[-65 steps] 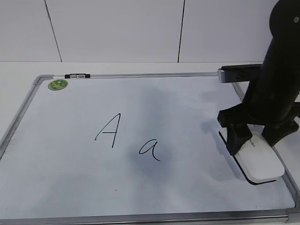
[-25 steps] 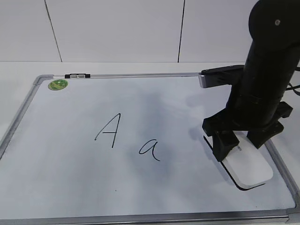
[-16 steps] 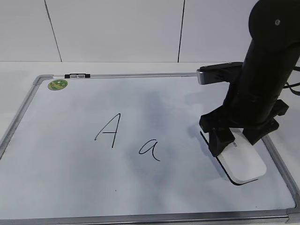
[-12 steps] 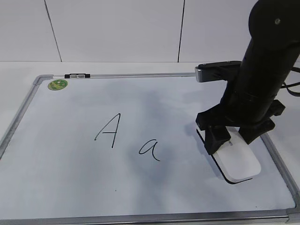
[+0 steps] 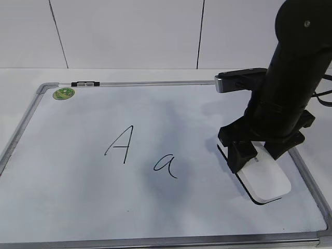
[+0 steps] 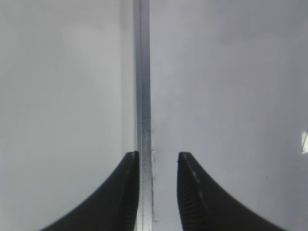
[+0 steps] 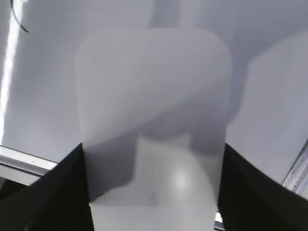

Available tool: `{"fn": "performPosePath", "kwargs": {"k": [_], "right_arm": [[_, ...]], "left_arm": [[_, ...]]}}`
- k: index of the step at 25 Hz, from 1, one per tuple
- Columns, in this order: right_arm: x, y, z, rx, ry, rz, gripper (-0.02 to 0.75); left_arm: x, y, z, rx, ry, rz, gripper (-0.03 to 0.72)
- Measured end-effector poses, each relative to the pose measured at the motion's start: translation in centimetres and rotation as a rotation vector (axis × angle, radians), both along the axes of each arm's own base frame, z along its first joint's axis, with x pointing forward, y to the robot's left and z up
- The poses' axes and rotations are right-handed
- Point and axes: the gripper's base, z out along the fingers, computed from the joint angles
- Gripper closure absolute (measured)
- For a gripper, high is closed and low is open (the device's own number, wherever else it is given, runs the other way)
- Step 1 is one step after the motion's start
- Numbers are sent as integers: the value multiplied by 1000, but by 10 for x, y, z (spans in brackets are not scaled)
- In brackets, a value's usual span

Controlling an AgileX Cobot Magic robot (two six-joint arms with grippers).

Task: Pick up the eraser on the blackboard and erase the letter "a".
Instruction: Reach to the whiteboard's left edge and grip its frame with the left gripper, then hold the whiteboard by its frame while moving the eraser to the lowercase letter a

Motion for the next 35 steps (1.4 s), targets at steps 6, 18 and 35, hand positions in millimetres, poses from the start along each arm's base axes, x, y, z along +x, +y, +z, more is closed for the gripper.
{"fn": "performPosePath", "kwargs": {"k": [6, 18, 35], "right_arm": [[1, 0, -4, -7, 14, 2, 191], [2, 1, -8, -15, 30, 11, 191], [2, 1, -8, -16, 30, 29, 191]], "left_arm": [[26, 2, -31, -13, 113, -12, 506], [53, 4, -98, -33, 300, -18, 506], [58, 5, -117, -33, 323, -13, 506]]}}
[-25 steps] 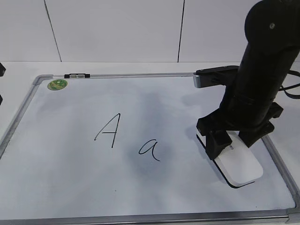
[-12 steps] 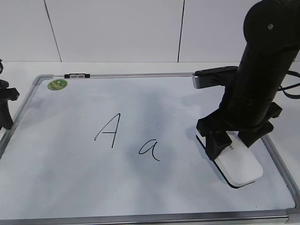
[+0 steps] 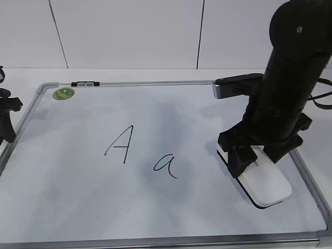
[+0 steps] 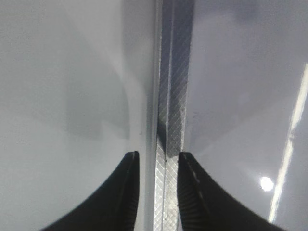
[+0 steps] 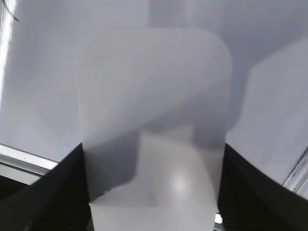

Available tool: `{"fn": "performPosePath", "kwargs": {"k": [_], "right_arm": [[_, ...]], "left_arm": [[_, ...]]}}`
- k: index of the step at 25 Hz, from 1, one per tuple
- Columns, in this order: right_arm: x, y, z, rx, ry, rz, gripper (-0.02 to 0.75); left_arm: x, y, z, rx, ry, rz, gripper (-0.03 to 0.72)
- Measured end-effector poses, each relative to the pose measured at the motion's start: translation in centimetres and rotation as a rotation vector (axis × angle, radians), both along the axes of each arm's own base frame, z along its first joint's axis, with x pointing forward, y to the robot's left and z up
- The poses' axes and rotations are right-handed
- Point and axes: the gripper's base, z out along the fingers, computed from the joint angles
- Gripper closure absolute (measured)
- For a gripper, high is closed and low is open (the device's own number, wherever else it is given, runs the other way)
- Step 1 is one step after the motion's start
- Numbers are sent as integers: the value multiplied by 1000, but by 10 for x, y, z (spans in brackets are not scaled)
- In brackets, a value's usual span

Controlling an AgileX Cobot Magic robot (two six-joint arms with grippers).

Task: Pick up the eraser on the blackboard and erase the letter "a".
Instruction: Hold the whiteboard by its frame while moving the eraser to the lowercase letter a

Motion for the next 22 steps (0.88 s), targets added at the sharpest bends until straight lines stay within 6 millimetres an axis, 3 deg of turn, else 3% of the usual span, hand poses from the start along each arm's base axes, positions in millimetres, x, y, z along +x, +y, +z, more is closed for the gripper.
{"fn": "performPosePath", "kwargs": {"k": [22], "right_arm": [[0, 0, 0, 0, 0, 3, 191]], "left_arm": [[6, 0, 1, 1, -59, 19, 506]]}}
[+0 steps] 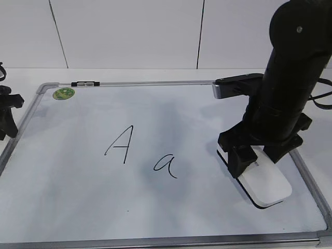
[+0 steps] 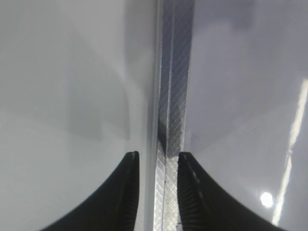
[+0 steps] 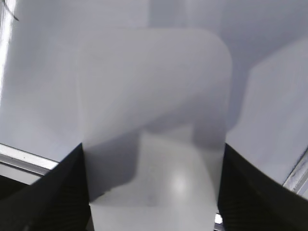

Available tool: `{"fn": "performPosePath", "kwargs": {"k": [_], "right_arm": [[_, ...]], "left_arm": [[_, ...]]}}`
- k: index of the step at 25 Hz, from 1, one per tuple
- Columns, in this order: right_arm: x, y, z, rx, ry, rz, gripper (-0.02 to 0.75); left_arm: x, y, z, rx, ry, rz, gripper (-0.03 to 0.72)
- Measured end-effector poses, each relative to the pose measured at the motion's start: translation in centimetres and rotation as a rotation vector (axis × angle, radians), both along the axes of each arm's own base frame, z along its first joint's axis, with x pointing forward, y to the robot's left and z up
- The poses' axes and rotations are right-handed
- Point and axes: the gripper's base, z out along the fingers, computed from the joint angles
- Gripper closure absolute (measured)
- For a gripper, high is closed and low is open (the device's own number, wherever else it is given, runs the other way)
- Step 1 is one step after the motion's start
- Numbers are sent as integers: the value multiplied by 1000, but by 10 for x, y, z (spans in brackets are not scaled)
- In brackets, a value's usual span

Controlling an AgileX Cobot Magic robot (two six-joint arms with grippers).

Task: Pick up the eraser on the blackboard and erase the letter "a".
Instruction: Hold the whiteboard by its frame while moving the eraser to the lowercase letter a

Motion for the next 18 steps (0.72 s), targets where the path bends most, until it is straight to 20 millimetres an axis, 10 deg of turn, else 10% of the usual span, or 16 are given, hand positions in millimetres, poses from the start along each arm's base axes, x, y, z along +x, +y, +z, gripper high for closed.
{"fn": "performPosePath", "kwargs": {"k": [18], "right_arm": [[-1, 0, 0, -5, 10, 7, 191]], "left_arm": [[2, 0, -14, -11, 41, 4, 506]]}}
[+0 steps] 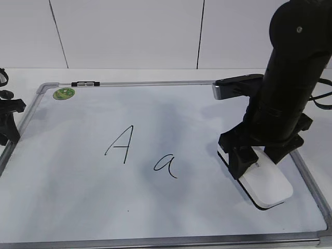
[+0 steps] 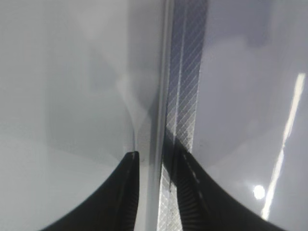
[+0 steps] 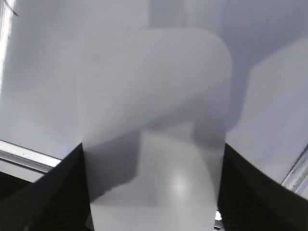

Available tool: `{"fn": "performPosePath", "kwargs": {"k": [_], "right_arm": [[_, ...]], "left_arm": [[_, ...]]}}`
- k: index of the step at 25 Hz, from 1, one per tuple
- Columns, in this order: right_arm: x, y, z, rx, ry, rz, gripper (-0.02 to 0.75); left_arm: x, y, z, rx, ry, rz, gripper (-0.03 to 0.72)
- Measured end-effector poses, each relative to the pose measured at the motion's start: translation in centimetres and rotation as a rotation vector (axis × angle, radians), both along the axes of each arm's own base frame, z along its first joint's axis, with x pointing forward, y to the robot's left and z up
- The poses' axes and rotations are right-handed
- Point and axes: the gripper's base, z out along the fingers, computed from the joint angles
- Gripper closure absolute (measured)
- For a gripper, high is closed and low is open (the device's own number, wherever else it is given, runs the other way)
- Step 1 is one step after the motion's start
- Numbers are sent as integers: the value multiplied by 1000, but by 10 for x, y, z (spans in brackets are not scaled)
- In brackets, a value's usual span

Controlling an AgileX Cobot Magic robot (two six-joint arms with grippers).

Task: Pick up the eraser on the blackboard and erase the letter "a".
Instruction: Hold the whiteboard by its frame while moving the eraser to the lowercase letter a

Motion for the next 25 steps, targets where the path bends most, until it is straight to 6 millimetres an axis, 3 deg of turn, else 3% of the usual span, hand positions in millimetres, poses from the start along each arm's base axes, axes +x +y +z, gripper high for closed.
{"fn": "performPosePath", "kwargs": {"k": [2, 7, 13, 25], "right_arm": [[0, 0, 0, -1, 2, 0, 191], [0, 0, 0, -1, 2, 0, 191], [5, 3, 0, -9, 21, 2, 191], [66, 30, -6, -10, -33, 16, 191]], "left_arm": [[0, 0, 0, -1, 2, 0, 523], [0, -1, 1, -7, 9, -1, 667], [-1, -1, 1, -9, 9, -4, 674], [-1, -2, 1, -23, 11, 0, 674]]}}
